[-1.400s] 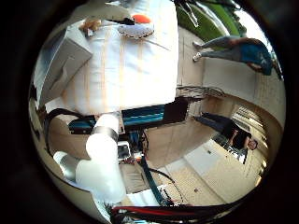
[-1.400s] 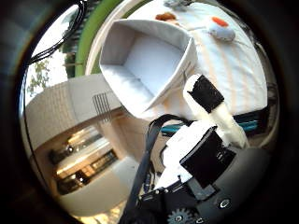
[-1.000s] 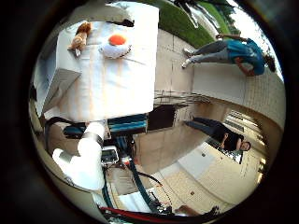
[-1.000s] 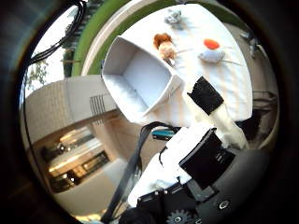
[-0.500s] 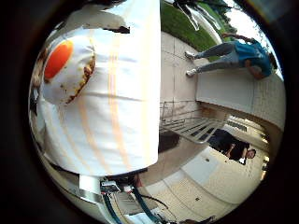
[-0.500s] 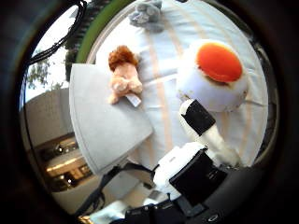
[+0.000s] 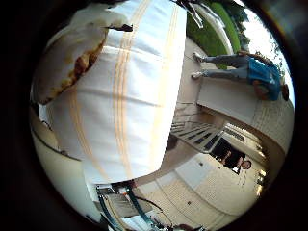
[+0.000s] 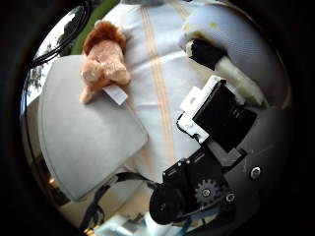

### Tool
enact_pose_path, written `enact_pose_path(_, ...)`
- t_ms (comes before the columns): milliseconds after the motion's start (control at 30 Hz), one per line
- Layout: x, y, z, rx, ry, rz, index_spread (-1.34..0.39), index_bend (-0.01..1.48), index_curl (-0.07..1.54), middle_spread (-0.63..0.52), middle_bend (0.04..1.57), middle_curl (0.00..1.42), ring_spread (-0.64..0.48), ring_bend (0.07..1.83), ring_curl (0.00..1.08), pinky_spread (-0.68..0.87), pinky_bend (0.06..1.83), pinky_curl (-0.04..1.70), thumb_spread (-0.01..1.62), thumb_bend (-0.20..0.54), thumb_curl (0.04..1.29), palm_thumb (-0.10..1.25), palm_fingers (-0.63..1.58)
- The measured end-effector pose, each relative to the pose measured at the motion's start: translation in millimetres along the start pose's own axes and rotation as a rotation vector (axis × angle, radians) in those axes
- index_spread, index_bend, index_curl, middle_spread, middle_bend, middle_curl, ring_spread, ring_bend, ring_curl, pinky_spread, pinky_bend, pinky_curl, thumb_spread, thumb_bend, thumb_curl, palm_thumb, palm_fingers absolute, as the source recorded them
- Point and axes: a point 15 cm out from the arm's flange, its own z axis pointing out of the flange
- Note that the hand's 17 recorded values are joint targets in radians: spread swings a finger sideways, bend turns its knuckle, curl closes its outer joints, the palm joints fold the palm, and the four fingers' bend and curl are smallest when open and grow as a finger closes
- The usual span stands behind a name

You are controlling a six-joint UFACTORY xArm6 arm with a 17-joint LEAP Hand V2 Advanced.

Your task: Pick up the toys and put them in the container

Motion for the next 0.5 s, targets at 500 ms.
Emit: enact_pose_path(500,-59,108,-150,0.067,-0.066,-0.042,-0.76,0.60,0.22,-0.27,1.06,0.93,-0.09,1.32,0.78,0.18,1.57,0.42,1.17,-0.014,0.54,0.97,0.97)
